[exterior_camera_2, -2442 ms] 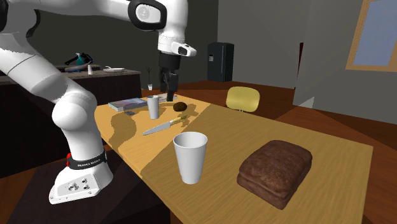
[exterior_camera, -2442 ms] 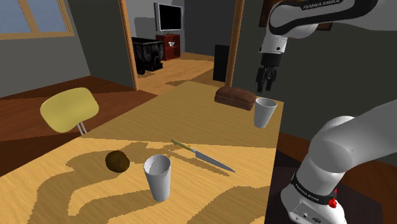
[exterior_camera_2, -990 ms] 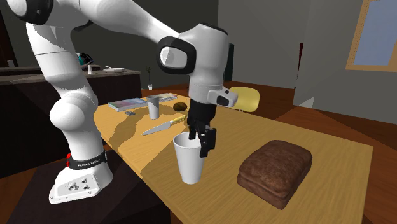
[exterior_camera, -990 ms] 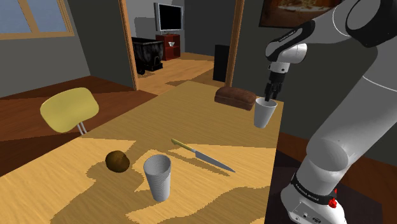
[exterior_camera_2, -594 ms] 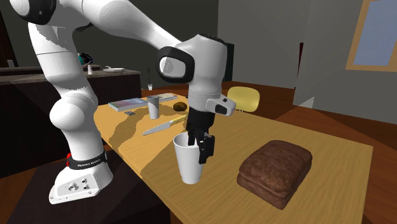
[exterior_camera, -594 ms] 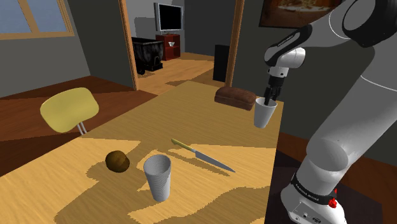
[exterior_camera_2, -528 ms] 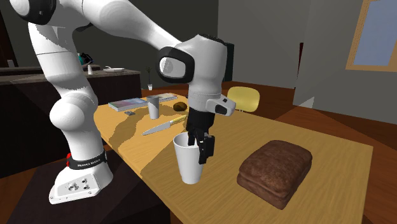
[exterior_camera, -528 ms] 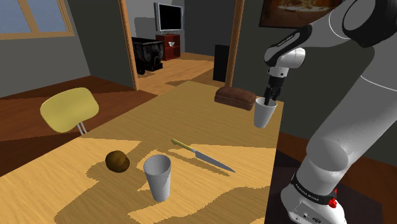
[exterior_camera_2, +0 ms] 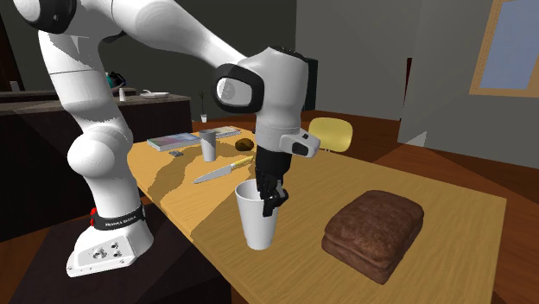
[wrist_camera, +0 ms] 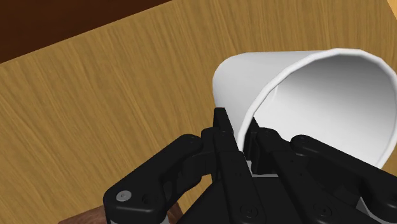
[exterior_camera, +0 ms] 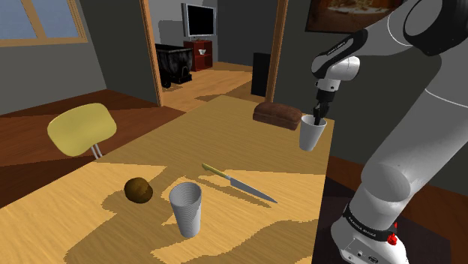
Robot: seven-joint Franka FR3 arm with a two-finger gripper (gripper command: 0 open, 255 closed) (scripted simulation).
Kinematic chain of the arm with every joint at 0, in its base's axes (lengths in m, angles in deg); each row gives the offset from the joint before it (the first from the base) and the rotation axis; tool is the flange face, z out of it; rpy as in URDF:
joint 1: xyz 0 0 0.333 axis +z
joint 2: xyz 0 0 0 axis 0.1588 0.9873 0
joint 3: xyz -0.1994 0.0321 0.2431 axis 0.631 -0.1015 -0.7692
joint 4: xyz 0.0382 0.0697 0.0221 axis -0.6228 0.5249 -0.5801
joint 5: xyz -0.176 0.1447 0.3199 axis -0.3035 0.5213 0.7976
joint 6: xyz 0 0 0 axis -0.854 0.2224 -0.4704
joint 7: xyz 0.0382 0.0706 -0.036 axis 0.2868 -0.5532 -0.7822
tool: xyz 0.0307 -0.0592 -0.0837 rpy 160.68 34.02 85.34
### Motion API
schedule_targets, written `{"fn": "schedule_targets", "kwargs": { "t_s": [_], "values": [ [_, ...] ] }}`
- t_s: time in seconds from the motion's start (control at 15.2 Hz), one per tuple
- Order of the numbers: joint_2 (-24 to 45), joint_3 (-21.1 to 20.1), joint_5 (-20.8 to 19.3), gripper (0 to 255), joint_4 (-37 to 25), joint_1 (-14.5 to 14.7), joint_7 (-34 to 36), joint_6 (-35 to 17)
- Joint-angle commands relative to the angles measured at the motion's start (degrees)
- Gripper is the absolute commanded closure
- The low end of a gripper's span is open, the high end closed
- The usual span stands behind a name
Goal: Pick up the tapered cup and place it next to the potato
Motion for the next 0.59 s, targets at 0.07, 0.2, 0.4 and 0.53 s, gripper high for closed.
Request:
{"fn": "schedule_targets", "kwargs": {
  "t_s": [0.07,0.2,0.4,0.53],
  "values": [
    [0.00,0.00,-0.01,255,0.00,0.00,0.00,-0.01],
    [0.01,0.00,-0.01,255,0.00,0.00,0.01,-0.01],
    [-0.46,-0.09,-0.29,255,-0.39,-0.02,0.27,0.76],
    [-1.34,-0.29,-0.78,255,-1.24,-0.05,0.75,2.33]
  ]
}}
